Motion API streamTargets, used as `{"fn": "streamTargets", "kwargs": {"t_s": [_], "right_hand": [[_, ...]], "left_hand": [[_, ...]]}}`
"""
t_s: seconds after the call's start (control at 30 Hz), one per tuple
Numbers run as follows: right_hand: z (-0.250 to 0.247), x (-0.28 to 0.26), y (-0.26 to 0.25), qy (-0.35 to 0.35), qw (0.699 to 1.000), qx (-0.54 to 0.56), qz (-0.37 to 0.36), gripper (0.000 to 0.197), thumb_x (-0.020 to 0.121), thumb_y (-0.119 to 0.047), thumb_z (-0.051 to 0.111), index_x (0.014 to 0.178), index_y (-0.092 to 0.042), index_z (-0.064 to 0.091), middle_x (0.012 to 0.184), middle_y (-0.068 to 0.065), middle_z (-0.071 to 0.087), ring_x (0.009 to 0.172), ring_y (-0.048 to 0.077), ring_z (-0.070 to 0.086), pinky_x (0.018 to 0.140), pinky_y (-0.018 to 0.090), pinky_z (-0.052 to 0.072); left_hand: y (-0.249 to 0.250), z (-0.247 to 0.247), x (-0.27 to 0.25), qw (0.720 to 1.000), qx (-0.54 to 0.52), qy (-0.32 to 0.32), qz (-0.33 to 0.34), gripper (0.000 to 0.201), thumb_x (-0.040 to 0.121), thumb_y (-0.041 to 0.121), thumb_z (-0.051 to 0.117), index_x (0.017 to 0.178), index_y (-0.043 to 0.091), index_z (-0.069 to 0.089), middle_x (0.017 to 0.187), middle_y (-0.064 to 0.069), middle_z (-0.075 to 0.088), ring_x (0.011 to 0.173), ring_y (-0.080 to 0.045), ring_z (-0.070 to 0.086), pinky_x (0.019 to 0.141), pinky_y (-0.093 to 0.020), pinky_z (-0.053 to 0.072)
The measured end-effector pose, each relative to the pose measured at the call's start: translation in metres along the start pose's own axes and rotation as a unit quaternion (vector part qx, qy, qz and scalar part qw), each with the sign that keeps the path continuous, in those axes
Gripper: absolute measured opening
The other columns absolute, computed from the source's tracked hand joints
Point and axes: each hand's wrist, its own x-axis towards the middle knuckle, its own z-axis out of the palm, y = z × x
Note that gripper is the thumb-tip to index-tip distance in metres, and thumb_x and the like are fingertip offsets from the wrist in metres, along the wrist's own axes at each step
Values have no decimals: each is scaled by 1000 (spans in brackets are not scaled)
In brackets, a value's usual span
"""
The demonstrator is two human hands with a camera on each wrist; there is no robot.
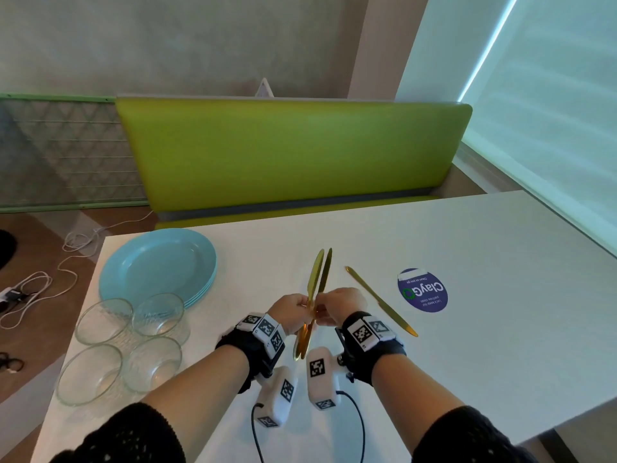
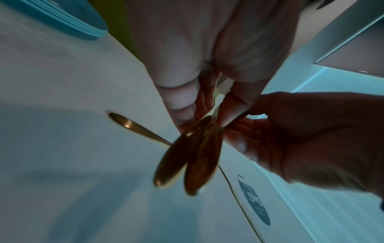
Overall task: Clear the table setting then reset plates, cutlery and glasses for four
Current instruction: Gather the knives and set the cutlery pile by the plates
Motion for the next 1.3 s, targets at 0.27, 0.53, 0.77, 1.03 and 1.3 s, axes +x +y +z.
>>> {"fn": "streamTargets", "kwargs": {"t_s": [0.27,0.53,0.77,1.03,1.3], "right_hand": [[22,11,-2,-37,998,-15,-50,16,79,-15,66,64,-18,60,91,15,72,83,27,70,82,42,59],[33,21,0,3,978,-182,-98,10,88,-23,62,90,-15,67,78,2,67,63,18,65,65,27,56],[50,23,12,-35,932,-332,-144,28,91,-22,51,114,-25,66,116,3,66,103,22,64,89,32,54],[53,23,24,-18,917,-376,-133,22,89,-27,57,100,-11,68,90,6,61,86,22,59,79,32,52],[38,19,41,29,919,-386,-72,19,85,-13,56,101,-6,63,104,10,65,101,26,65,81,29,54]], "left_hand": [[-11,-19,6,1000,0,-16,25,27,74,-9,56,81,17,56,78,-10,66,75,-23,66,81,-35,54],[-21,-41,18,996,-54,61,-21,20,91,-5,37,95,7,53,74,0,56,56,-12,50,51,-18,44],[-30,-57,27,985,-105,130,-42,20,92,2,32,94,7,52,69,-3,52,52,-14,46,46,-21,37],[-29,-51,34,982,-119,138,-50,17,89,2,36,90,9,51,68,-3,52,51,-15,46,46,-22,36],[-21,-37,28,984,-121,122,-43,14,92,4,38,88,8,51,68,-4,52,52,-16,46,47,-22,37]]}}
